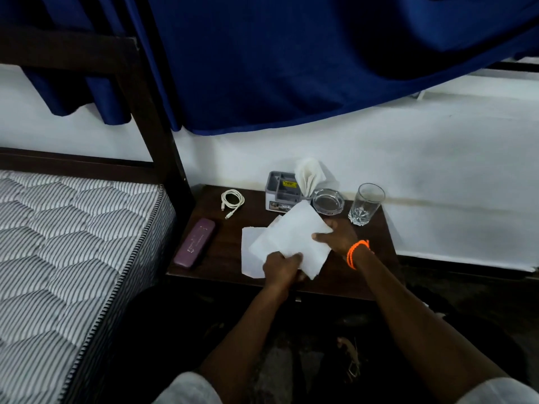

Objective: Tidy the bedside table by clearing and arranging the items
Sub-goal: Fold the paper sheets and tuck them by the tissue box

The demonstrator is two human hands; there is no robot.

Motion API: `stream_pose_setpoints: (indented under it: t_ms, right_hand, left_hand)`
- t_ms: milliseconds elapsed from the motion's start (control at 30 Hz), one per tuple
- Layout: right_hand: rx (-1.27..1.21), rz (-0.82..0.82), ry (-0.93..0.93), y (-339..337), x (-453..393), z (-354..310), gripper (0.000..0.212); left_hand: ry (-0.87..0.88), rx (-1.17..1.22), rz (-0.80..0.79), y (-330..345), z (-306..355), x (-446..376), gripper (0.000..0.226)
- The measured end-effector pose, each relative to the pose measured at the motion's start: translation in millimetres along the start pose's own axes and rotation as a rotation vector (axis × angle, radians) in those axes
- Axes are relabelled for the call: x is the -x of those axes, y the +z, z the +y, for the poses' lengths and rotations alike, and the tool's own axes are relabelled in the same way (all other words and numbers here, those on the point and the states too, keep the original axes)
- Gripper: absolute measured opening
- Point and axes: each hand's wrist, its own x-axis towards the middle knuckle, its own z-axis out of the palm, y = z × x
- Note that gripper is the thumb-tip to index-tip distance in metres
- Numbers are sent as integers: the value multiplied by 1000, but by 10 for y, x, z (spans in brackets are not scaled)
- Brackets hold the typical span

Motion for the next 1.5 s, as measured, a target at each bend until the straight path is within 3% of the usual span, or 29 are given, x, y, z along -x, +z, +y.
stream_pose_setpoints:
  t_ms: [133,400,467,633,700,833,1000,1200,1367,1500]
  right_hand:
    - [180,-59,-25,99,-87,-38,48]
    - [391,-40,-73,367,-192,-131,41]
    - [427,3,-39,415,-229,-59,49]
    - [495,66,38,491,-418,130,91]
    - [460,28,52,500,-482,107,86]
    - [435,-95,49,501,-396,-164,48]
    - [335,-108,50,526,-354,-258,21]
    - [331,-63,44,481,-412,-266,45]
    - [372,-140,-26,478,-403,-325,36]
    - [336,-66,-46,449,-364,-270,38]
  left_hand:
    - [49,-45,136,58,-95,92,29]
    - [68,-143,297,-238,-142,-74,27]
    - [74,-169,295,-251,-146,-74,27]
    - [76,-193,295,-274,-141,-113,31]
    - [75,-203,289,-278,-148,-138,32]
    - [66,-199,283,-272,-158,-156,32]
    - [97,-221,301,-294,-167,-157,27]
    - [111,-277,299,-293,-158,-148,31]
    - [93,-281,303,-281,-159,-153,30]
    - [85,-268,305,-277,-175,-167,28]
